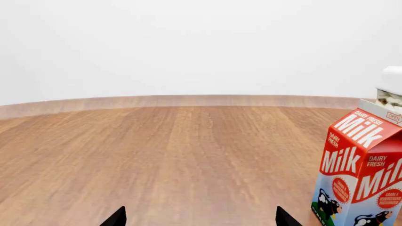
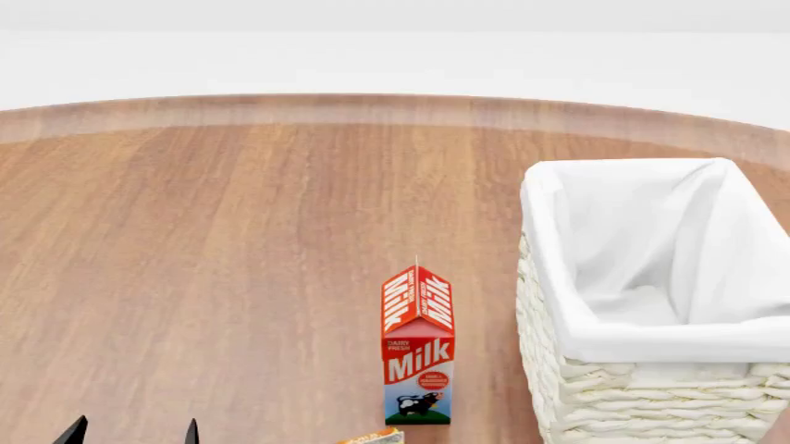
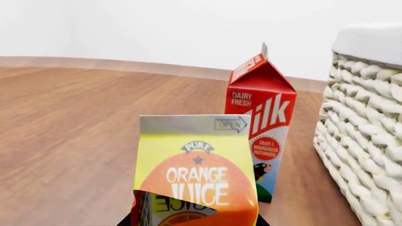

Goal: Pick up the orange juice, and put it in the basket.

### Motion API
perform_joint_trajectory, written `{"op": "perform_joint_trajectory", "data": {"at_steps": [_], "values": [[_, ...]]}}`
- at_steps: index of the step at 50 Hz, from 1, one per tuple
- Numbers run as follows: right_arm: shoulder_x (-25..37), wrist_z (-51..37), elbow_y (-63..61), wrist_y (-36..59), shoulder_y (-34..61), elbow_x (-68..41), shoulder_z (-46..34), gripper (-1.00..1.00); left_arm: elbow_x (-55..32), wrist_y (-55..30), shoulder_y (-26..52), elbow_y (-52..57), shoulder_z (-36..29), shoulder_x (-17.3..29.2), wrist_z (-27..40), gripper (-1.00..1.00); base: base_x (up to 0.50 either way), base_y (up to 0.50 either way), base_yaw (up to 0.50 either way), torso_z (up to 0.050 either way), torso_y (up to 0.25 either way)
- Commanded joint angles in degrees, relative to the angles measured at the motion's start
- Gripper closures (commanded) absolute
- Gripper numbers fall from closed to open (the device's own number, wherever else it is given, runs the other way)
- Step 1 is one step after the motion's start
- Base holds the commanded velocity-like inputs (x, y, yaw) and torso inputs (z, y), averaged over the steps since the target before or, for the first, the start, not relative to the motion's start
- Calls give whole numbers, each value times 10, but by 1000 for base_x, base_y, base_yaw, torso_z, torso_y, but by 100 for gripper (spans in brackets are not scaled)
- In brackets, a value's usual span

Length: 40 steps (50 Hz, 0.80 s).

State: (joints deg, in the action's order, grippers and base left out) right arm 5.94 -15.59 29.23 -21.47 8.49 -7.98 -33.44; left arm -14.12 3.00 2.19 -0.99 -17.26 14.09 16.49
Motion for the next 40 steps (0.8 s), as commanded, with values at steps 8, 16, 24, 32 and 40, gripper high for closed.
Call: {"op": "perform_joint_trajectory", "data": {"at_steps": [8, 16, 24, 32, 40], "values": [[24, -17, -92, 39, -22, 6, -5, 100, -3, 1, 1, 0, -4, 3, 4, -100, 0, 0, 0, 0, 1], [46, -27, -185, 85, -38, 3, -6, 100, -4, 2, 1, -1, -6, 4, 5, -100, 0, 0, 0, 0, 0], [64, -38, -253, 113, -54, 6, -9, 100, -5, 2, 2, -1, -7, 5, 6, -100, 0, 0, 0, 0, 1], [78, -45, -312, 139, -62, 9, -11, 100, -7, 3, 2, -1, -9, 7, 8, -100, 0, 0, 0, 0, 0], [88, -52, -357, 167, -62, 11, -11, 100, -8, 3, 3, -1, -11, 8, 9, -100, 0, 0, 0, 0, 1]]}}
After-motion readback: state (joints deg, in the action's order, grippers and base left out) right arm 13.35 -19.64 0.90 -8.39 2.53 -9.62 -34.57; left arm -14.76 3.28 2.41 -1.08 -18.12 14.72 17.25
